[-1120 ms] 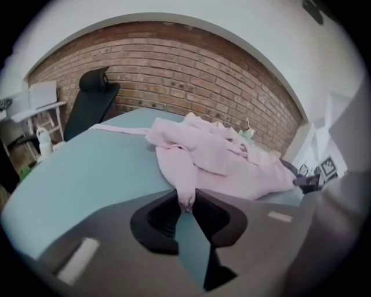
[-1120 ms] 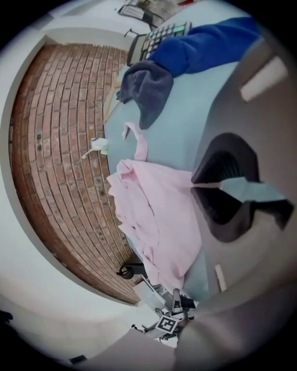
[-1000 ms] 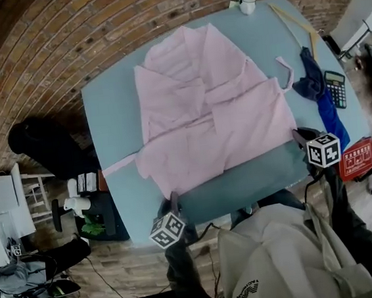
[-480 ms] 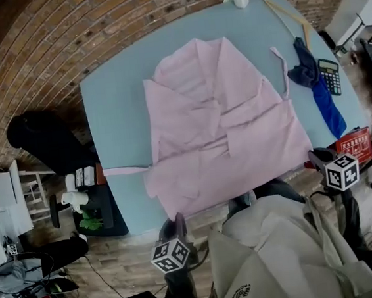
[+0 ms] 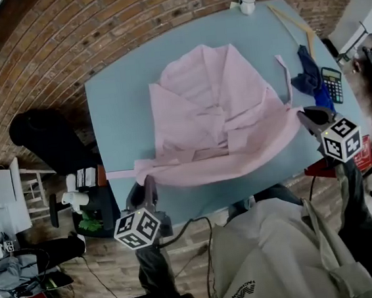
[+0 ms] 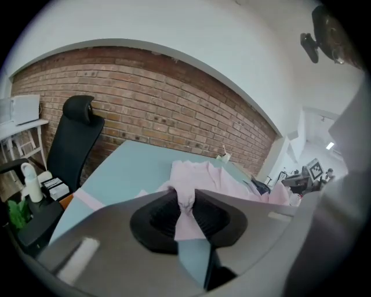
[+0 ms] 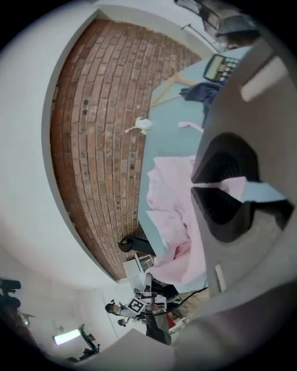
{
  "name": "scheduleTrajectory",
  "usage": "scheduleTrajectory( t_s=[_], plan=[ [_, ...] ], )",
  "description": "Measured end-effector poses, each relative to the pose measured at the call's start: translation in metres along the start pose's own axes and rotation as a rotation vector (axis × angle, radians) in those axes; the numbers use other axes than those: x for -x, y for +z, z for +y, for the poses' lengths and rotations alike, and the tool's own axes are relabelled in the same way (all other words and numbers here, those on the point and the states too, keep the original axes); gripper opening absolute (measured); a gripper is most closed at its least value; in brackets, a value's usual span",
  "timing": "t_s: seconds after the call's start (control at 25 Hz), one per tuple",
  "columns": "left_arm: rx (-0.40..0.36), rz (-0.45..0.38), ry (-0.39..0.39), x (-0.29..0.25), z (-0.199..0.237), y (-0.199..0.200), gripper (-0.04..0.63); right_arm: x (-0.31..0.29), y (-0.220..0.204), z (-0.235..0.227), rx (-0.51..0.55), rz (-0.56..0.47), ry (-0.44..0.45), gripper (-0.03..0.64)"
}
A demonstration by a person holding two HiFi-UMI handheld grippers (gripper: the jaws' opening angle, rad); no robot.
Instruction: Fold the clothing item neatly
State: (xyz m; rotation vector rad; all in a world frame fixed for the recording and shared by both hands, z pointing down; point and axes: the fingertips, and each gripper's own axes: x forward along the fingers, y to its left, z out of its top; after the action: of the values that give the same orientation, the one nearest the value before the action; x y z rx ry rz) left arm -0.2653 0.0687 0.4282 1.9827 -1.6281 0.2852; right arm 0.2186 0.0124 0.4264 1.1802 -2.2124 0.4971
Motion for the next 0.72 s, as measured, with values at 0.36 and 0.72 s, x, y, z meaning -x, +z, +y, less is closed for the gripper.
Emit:
scheduleTrajectory(
  t_s=[0.36, 0.72],
  plan=[
    [0.122, -0.019, 0.123, -0.108, 0.049, 0.072, 0.069, -0.111, 0.097, -0.081, 0.08, -0.035, -0.014, 0.017],
    [0.136, -0.019, 0.213, -0.197, 0.088, 0.116, 0.069, -0.222, 0.163, -0.133, 0.146, -0.067, -0.024, 0.018]
  ],
)
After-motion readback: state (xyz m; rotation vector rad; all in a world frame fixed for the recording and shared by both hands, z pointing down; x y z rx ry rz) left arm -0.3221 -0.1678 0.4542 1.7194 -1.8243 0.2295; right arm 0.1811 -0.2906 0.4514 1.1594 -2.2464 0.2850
